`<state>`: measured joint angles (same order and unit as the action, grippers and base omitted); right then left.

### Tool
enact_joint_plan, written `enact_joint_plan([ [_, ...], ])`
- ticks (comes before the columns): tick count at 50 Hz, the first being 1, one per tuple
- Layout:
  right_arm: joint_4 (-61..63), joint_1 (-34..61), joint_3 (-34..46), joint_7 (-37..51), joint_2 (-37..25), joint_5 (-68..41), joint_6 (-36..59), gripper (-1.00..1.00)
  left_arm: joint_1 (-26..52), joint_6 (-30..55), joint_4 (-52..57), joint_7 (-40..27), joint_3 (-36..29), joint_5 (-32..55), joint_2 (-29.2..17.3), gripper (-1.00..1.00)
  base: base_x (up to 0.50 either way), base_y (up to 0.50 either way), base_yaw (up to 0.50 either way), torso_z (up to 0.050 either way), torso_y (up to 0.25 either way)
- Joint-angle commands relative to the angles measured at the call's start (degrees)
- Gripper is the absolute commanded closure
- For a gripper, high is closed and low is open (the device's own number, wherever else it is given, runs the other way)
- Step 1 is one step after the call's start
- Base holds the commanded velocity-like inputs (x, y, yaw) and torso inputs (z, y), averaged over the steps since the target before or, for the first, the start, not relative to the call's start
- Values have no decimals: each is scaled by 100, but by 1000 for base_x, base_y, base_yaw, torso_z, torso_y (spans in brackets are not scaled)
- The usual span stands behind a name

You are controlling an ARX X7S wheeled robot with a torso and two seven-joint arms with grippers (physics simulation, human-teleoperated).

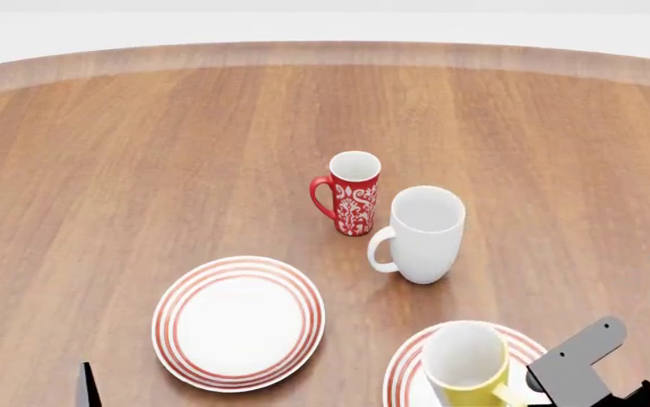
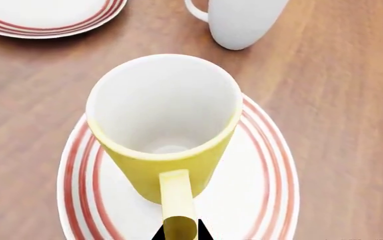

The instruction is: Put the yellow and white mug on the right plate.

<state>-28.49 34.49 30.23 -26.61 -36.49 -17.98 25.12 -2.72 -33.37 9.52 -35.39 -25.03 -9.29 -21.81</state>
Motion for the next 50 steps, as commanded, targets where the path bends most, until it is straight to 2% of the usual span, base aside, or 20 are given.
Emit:
enact_joint_plan([
  [1, -151, 64, -112, -68, 158, 204, -125, 100, 1, -22, 7, 94, 144, -70, 105, -100, 0, 0, 0, 0, 0],
  [22, -256, 69, -72, -38, 181, 262, -224, 100, 15, -11, 3, 66, 113, -66, 85, -100, 0, 0, 0, 0, 0],
  [23, -256, 69, -72, -38, 181, 262, -224, -100, 12, -7, 12, 65, 113, -68, 83, -100, 0, 0, 0, 0, 0],
  [41, -206, 17, -65, -36, 153, 247, -217, -100, 14, 5, 24, 42, 91, -64, 61, -100, 0, 0, 0, 0, 0],
  [50, 312, -232, -149, 10, -40, 106, -39, -100, 20, 8, 39, 29, 84, -56, 48, -100, 0, 0, 0, 2, 0],
])
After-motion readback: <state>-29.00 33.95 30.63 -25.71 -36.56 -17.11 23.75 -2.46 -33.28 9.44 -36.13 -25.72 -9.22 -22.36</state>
